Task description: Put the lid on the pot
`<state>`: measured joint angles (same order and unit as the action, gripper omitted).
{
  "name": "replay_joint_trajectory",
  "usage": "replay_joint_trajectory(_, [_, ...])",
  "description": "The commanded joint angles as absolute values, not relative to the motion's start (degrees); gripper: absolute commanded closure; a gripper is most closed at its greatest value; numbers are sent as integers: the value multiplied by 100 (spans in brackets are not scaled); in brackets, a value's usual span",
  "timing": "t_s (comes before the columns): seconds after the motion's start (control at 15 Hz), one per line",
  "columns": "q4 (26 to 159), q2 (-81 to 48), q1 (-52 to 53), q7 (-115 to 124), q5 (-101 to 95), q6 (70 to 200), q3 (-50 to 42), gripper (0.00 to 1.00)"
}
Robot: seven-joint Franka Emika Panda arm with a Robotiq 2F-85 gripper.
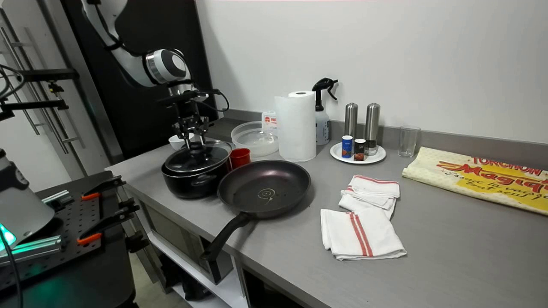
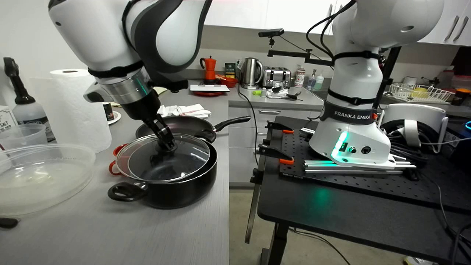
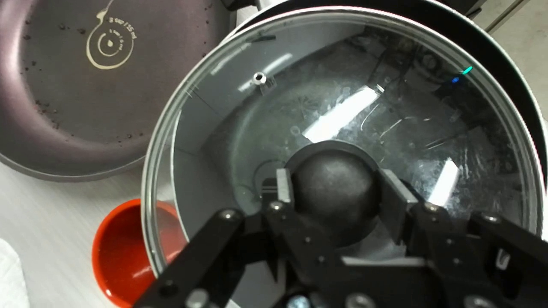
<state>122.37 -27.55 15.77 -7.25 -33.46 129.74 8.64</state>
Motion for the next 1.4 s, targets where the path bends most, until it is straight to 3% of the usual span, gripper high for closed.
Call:
replay_joint_trajectory(0.0, [12357,-2575,1650,-706,-3374,12862,874,75])
replay_joint_trajectory(1.27, [12734,-2397,1610,-615,-3342,12928,879,75])
replay_joint_trajectory(1.33, [12724,-2400,1609,-606,-3324,12911,879,25])
